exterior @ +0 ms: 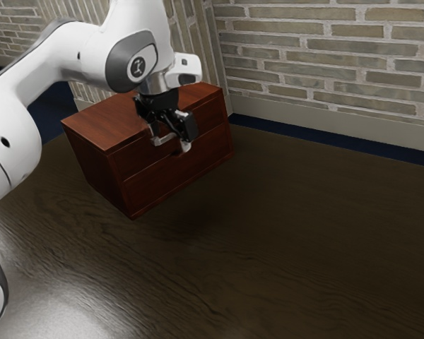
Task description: Pull the drawer handle with one arm to open the drawer
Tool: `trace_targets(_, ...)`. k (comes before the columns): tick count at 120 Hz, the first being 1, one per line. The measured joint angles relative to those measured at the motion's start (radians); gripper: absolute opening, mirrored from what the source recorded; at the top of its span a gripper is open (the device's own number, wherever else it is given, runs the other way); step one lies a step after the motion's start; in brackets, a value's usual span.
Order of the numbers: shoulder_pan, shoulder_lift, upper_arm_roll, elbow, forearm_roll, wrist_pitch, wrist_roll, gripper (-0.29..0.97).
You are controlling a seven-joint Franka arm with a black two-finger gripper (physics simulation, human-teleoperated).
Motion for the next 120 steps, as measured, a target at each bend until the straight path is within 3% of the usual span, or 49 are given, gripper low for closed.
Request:
trace_targets(55, 0.009, 0.102, 0.004, 0.020, 0.028, 0.269, 0.129, 0.68)
trace_targets(90, 0.049, 0.116, 0.006, 0.020, 0.037, 0.323, 0.184, 0.68)
trace_targets(120, 0.050, 0.125, 0.004, 0.020, 0.037, 0.337, 0.214, 0.56)
